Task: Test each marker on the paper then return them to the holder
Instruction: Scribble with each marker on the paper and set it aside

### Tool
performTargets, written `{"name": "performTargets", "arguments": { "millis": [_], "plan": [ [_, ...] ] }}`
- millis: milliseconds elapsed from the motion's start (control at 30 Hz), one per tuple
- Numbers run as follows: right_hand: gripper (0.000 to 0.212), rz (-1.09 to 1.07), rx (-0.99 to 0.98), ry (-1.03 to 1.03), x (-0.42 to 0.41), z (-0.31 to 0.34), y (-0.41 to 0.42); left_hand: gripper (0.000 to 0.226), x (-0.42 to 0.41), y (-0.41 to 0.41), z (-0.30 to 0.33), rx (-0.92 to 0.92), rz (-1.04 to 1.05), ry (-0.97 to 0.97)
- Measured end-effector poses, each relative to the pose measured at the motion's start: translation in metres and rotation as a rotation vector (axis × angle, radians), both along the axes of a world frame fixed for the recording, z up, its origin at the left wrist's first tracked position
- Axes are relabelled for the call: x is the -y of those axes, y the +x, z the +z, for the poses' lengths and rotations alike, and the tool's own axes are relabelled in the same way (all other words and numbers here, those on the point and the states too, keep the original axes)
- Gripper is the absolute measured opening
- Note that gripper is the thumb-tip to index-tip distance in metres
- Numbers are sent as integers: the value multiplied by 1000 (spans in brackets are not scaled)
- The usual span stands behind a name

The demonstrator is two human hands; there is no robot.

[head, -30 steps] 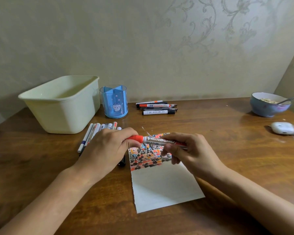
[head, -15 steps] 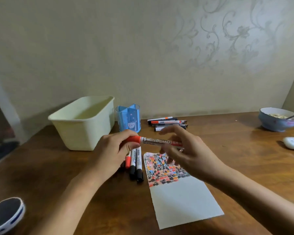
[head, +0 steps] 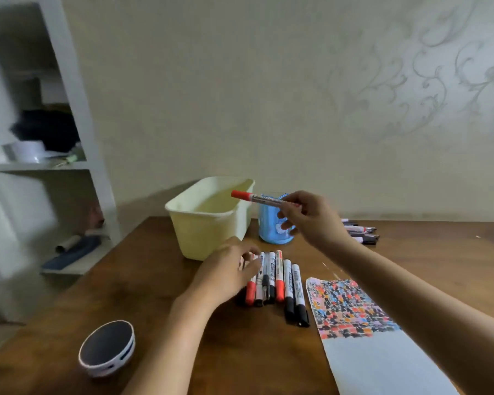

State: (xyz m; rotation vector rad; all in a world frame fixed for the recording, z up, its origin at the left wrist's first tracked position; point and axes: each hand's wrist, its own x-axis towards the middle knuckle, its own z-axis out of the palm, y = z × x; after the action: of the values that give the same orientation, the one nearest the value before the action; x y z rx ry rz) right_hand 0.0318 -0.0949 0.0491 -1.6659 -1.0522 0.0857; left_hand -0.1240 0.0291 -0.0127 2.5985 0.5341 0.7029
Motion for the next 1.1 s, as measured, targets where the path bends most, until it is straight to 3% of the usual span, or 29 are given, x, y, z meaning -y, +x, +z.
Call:
{"name": "performTargets", "arguments": {
  "millis": [200, 267, 633, 933, 1100],
  "plan": [
    [4, 39, -66, 35, -62, 26, -6, 22, 4, 3, -3, -104, -62, 8],
    [10, 38, -71, 21, -74, 31, -8, 23, 7, 3, -3, -116, -65, 11],
    [17, 88, -218, -52, -92, 30, -15, 29, 16, 5, -2, -125, -77, 72],
    [17, -75, -86, -82, -17, 20, 47, 32, 33, 8, 5, -117, -109, 175],
    [10, -261, 164, -329, 56, -29, 101, 46, 64, 14, 5, -227, -174, 282]
  ]
}}
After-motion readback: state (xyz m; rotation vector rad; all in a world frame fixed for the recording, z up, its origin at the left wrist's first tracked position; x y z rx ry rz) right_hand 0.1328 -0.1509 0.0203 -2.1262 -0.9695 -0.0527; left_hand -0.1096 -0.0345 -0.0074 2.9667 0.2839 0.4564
